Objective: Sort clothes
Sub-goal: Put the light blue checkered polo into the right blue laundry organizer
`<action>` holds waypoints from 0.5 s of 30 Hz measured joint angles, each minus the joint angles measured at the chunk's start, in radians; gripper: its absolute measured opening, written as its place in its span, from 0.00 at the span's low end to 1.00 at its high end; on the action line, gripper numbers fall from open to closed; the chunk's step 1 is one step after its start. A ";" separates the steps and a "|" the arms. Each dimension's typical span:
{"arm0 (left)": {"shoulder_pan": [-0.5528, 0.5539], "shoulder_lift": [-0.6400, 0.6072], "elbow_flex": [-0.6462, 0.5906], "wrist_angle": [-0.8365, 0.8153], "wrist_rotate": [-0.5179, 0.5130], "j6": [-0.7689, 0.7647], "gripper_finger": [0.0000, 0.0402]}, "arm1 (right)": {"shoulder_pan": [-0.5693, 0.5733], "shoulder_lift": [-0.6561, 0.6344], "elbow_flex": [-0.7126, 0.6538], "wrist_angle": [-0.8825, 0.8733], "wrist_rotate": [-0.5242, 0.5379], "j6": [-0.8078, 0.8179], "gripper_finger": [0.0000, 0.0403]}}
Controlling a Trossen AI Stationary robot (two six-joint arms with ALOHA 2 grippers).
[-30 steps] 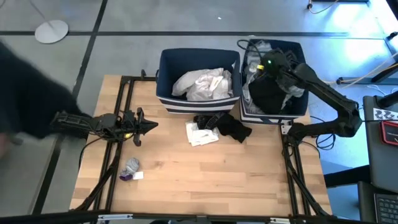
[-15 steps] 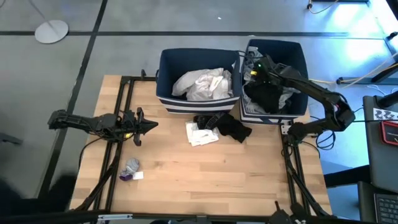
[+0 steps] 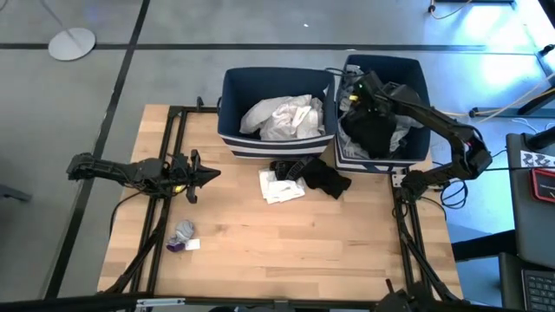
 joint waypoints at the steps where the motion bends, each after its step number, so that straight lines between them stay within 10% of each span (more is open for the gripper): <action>1: 0.000 0.000 0.000 0.000 0.000 -0.001 0.01 | 0.000 0.000 0.025 -0.027 -0.008 0.000 0.36; 15: 0.000 0.000 0.000 0.000 0.000 -0.015 0.01 | 0.006 -0.006 0.521 -0.422 -0.145 0.094 0.61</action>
